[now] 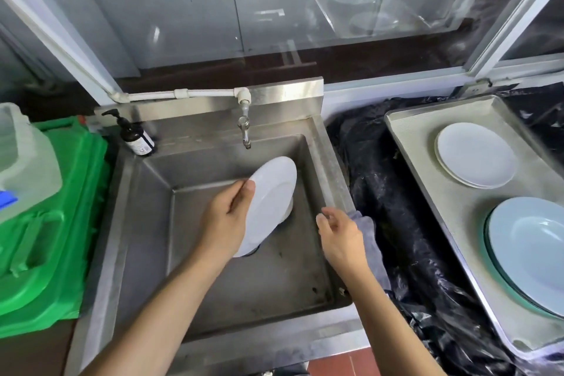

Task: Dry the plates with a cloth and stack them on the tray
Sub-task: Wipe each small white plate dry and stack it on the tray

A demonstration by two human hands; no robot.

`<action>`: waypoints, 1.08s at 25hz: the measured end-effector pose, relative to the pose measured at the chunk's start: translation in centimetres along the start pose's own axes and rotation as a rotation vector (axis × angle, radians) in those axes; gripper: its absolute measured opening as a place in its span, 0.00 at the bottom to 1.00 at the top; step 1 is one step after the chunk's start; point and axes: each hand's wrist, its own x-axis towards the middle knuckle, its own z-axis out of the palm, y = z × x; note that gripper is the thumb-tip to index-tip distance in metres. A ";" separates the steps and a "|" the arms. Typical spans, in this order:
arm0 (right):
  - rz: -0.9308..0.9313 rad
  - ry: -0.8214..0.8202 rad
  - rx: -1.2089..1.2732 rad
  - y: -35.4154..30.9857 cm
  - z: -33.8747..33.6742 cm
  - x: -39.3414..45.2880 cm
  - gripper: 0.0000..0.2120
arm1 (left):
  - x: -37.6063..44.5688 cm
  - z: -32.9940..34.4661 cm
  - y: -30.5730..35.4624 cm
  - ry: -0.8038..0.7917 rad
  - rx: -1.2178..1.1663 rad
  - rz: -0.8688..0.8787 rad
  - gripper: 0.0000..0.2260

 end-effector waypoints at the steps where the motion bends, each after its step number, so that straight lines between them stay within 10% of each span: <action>1: -0.018 0.014 0.143 -2.1 -0.1 -0.3 0.13 | -0.2 0.1 -0.1 -0.016 0.061 0.061 0.13; 6: 0.037 -0.042 0.290 -7.8 -1.1 -1.2 0.28 | -1.6 -0.3 -0.5 -0.291 0.317 0.186 0.13; 12: 0.255 -0.157 0.242 -7.9 -2.1 -2.3 0.11 | -4.1 -0.7 -0.1 -0.406 0.630 0.274 0.13; 18: 0.160 -0.113 0.286 -6.1 -0.5 -5.0 0.10 | -5.2 -2.7 -1.8 -0.576 0.394 0.116 0.11; 24: 0.069 0.000 0.274 -5.3 -0.3 -7.4 0.15 | -3.7 -6.5 -2.8 0.025 0.329 0.089 0.12; 27: 0.071 0.021 0.322 -4.7 -0.5 -8.1 0.13 | -2.6 -7.6 -3.4 0.061 0.058 -0.193 0.13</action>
